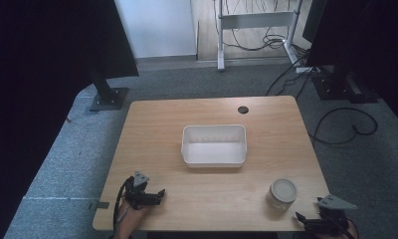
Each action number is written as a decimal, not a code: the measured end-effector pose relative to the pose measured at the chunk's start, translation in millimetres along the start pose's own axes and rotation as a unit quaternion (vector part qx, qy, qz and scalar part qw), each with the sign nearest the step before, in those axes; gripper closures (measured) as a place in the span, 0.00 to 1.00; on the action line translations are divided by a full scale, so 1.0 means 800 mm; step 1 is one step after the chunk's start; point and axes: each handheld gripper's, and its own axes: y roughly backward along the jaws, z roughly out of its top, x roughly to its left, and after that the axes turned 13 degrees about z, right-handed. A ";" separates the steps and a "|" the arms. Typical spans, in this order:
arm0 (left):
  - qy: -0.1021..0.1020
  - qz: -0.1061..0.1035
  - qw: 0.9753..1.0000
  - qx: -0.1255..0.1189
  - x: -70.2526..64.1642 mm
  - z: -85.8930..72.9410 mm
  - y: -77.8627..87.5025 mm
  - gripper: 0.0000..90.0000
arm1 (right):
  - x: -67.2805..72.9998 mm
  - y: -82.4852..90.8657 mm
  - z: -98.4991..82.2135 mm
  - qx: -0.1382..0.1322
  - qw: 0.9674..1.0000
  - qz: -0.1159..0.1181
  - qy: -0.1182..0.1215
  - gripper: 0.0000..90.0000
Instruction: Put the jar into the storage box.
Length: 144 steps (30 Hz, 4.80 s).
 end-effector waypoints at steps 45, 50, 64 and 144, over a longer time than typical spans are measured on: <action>0.000 0.000 1.000 0.000 0.000 0.000 0.000 0.01 | 0.016 0.007 0.014 0.001 1.000 -0.017 0.003 0.01; 0.000 0.000 1.000 0.000 0.000 0.000 0.000 0.01 | 0.021 0.007 0.019 -0.001 1.000 -0.011 0.007 0.01; 0.000 0.000 1.000 0.000 0.000 0.000 0.000 0.01 | 0.036 0.001 0.031 -0.002 1.000 0.007 0.027 0.01; 0.000 0.000 1.000 0.000 0.000 0.000 0.000 0.01 | 0.085 -0.070 0.113 -0.003 0.996 0.026 0.080 0.10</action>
